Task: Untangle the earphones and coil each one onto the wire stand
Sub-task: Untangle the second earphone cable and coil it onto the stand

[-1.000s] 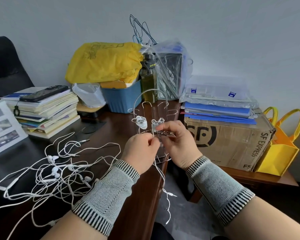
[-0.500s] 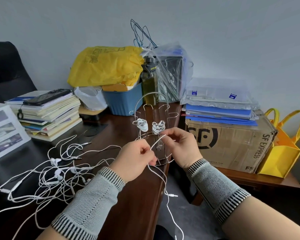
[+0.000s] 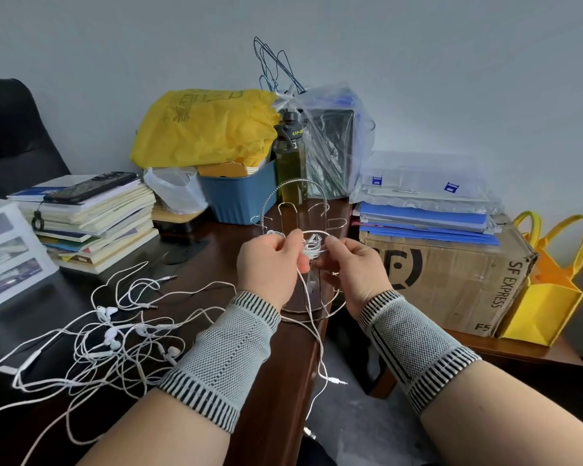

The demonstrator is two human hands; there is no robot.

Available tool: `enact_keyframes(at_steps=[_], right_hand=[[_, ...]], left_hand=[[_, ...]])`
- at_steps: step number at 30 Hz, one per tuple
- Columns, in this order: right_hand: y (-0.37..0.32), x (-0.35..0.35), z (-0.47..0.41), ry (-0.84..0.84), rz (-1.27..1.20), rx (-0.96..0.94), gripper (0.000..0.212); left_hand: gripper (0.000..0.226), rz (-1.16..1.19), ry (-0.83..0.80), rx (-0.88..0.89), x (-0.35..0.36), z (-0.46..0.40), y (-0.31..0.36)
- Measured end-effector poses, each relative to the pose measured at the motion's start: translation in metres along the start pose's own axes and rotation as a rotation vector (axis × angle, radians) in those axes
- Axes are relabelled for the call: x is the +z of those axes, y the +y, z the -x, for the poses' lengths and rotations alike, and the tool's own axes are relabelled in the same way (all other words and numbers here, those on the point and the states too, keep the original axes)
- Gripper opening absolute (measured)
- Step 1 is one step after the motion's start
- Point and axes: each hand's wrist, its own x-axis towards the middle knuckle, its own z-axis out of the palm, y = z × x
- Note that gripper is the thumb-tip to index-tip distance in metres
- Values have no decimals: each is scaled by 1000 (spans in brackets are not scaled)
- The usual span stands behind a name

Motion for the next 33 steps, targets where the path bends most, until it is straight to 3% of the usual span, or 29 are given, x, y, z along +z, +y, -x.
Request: enact_keyframes(at_steps=[7, 12, 23, 30, 33], right_hand=[[-5, 6, -8, 77, 180, 6, 32], [-4, 5, -10, 85, 208, 2, 28], [6, -1, -2, -21, 100, -41, 18], [11, -3, 1, -55, 207, -182, 9], [12, 0, 1, -14, 259, -231, 7]], left_hand=[[53, -416, 13, 140, 0, -7, -7], [50, -498, 2, 167, 4, -4, -17], [28, -239, -181, 214, -9, 18, -27], [35, -122, -245, 166, -12, 18, -23], [39, 26, -232, 53, -14, 15, -24]])
